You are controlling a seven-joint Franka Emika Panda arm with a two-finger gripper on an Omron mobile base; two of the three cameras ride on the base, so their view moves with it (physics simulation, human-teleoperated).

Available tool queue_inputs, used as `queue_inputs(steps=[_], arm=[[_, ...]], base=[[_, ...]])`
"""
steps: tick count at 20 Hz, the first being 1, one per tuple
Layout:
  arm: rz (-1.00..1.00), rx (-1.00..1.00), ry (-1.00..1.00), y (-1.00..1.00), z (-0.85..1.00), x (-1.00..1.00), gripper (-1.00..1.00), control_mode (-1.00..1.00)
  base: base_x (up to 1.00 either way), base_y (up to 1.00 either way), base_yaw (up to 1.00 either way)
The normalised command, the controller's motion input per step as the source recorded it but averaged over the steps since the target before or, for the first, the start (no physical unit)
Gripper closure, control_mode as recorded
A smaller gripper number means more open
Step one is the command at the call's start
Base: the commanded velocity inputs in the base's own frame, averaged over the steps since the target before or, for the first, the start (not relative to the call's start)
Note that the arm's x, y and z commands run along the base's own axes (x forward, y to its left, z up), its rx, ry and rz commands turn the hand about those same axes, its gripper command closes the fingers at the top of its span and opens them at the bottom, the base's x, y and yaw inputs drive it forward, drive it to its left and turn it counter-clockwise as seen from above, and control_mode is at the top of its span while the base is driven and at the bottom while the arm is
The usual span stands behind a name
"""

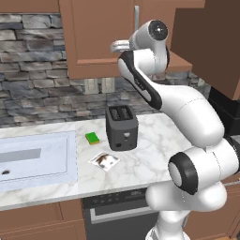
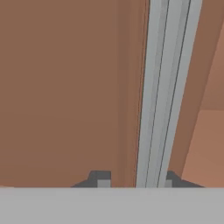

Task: Open the cabinet. Pick the sponge and place it next to the sink. Then close the cabinet.

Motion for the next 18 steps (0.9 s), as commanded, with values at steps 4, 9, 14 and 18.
queue_inputs(steps=[4, 9, 14, 18], arm=[[0.06, 0.0, 0.0, 0.38, 0.05, -0.24, 1.0, -1.0], [0.08, 0.0, 0.0, 0.39, 0.09, -0.41, 1.0, -1.0], [0.09, 0.0, 0.0, 0.42, 0.1, -0.45, 1.0, -1.0], [0.08, 0.0, 0.0, 0.4, 0.08, -0.5, 1.0, -1.0]], base=[[0.0, 0.0, 0.0], [0.0, 0.0, 0.0], [0.0, 0.0, 0.0], [0.0, 0.0, 0.0]])
